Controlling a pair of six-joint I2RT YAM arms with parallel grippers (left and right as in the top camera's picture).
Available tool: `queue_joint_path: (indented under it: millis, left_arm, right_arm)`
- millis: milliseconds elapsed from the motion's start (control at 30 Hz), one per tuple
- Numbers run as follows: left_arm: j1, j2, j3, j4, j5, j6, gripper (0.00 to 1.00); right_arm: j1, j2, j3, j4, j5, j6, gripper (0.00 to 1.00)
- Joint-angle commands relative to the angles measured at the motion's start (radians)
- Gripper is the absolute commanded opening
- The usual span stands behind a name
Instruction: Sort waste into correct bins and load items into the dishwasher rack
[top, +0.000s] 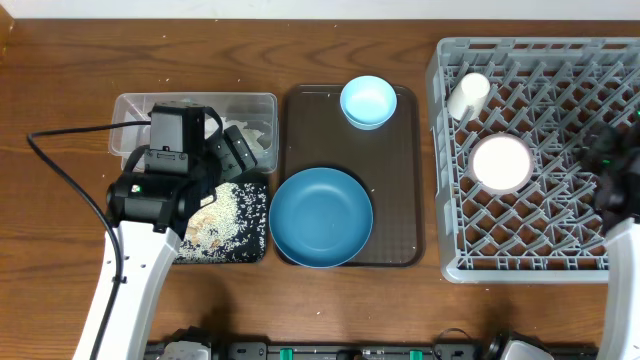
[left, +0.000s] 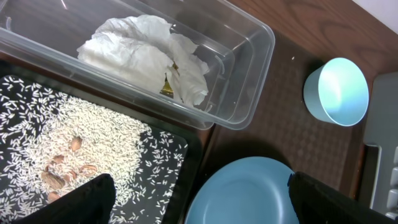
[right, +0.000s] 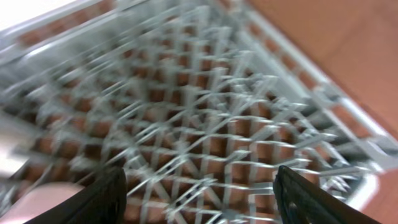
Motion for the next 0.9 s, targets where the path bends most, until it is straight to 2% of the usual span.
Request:
queue_joint_path:
  millis: [0, 67, 100, 133, 167, 200, 400, 867]
  left_arm:
    - [0.003, -0.007, 0.022, 0.000, -0.019, 0.003, 0.91]
    - [0.003, -0.007, 0.022, 0.000, -0.019, 0.002, 0.91]
    - [0.003, -0.007, 0.022, 0.000, -0.019, 0.002, 0.91]
    - [0.003, -0.007, 0.022, 0.000, -0.019, 0.002, 0.91]
    - [0.003, -0.007, 0.022, 0.000, -0.019, 0.002, 0.91]
    - [0.003, -0.007, 0.022, 0.000, -0.019, 0.003, 0.91]
    - [0.003, -0.007, 0.022, 0.000, -0.019, 0.002, 0.91]
    - [0.003, -0.007, 0.022, 0.000, -0.019, 0.002, 0.91]
  right_arm:
    - [-0.074, 0.003, 0.007, 0.013, 0.016, 0.050, 0.72]
    - [-0.113, 0.010, 0.007, 0.021, 0.010, 0.061, 0.68]
    - [-0.136, 0.014, 0.007, 0.024, -0.002, 0.070, 0.62]
    - [-0.158, 0.022, 0.007, 0.026, -0.018, 0.079, 0.52]
    - [-0.180, 0.031, 0.007, 0.027, -0.039, 0.080, 0.35]
    - [-0.207, 0.043, 0.007, 0.027, -0.067, 0.080, 0.23]
    - [-0.285, 0.104, 0.007, 0.029, -0.114, 0.089, 0.01]
    - [-0.301, 0.164, 0.007, 0.064, -0.153, 0.095, 0.01]
